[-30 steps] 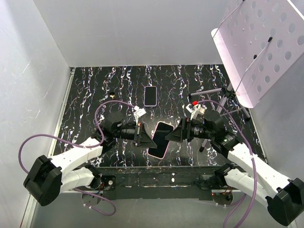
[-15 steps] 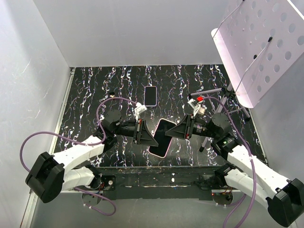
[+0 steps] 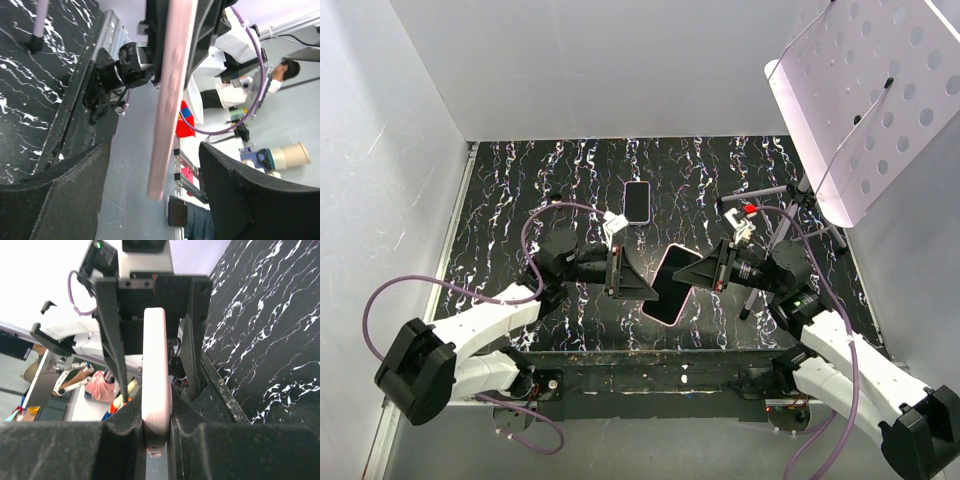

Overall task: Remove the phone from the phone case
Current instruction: Remove the phone case from the phone.

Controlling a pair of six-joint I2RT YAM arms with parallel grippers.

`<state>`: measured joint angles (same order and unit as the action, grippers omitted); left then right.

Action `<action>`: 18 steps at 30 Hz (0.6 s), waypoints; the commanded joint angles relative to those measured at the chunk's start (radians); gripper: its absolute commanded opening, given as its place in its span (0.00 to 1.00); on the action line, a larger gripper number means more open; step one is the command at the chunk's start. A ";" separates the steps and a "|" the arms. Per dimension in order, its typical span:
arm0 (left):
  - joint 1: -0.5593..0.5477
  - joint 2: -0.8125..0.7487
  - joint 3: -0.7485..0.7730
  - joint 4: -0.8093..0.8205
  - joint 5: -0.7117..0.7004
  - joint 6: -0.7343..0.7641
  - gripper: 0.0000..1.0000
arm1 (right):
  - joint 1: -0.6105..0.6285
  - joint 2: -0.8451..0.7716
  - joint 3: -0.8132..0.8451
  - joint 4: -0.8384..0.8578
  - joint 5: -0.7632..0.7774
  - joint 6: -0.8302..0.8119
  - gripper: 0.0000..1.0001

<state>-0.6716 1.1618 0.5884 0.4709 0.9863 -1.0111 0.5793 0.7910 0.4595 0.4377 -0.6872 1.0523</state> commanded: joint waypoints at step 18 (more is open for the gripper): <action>-0.003 -0.140 -0.076 0.014 -0.017 -0.010 0.29 | -0.098 0.099 -0.045 0.452 -0.129 0.304 0.01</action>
<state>-0.6716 1.0050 0.4610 0.4458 0.9077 -1.0317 0.4847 0.9085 0.4107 0.6910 -0.7891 1.2793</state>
